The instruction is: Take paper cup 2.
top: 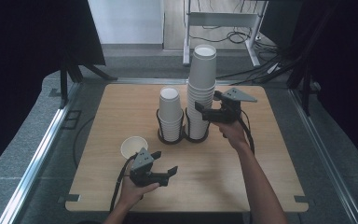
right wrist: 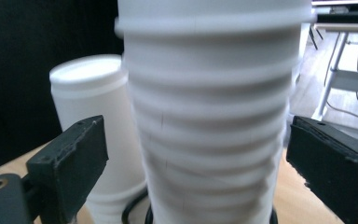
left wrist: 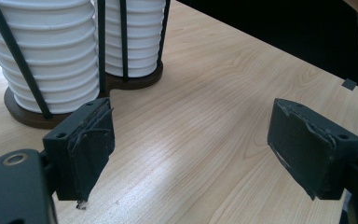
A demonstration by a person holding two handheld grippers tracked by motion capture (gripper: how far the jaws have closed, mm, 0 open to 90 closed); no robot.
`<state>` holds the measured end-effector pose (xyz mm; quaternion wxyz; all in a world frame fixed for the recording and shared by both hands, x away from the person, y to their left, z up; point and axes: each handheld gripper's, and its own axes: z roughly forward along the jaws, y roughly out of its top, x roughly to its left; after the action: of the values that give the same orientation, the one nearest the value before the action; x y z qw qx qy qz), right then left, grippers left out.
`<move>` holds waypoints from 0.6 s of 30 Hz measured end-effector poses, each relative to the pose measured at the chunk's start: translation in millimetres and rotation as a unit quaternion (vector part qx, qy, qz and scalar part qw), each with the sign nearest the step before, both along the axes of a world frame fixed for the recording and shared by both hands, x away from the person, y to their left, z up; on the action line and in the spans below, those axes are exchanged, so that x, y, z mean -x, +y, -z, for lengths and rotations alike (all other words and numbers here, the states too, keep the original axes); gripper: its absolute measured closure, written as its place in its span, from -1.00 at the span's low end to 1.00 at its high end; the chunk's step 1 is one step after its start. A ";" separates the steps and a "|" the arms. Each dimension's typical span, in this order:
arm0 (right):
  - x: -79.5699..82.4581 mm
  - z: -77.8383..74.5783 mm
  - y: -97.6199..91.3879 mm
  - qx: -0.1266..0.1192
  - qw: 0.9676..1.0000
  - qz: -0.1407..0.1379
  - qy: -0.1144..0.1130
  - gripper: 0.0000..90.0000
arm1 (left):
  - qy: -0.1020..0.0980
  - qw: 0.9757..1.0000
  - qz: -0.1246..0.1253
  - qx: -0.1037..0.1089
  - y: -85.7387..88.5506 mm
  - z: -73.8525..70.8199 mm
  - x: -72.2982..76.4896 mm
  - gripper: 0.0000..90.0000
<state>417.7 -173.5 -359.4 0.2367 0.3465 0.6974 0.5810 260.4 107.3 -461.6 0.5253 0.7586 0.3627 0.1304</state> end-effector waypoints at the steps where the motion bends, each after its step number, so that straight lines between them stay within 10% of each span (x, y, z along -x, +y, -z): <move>1: -3.1 -2.9 1.1 -0.002 1.000 0.000 0.000 -0.92 | 0.000 1.000 -0.001 0.000 0.3 0.0 0.3 -0.67; 18: -38.7 -12.8 21.1 0.002 1.000 -0.006 0.010 -0.99 | 0.004 1.000 0.003 -0.005 0.6 2.8 0.6 -0.66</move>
<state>456.4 -152.4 -346.6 0.2269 0.3476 0.7027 0.5779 259.7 107.9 -464.4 0.5205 0.7630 0.3616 0.1273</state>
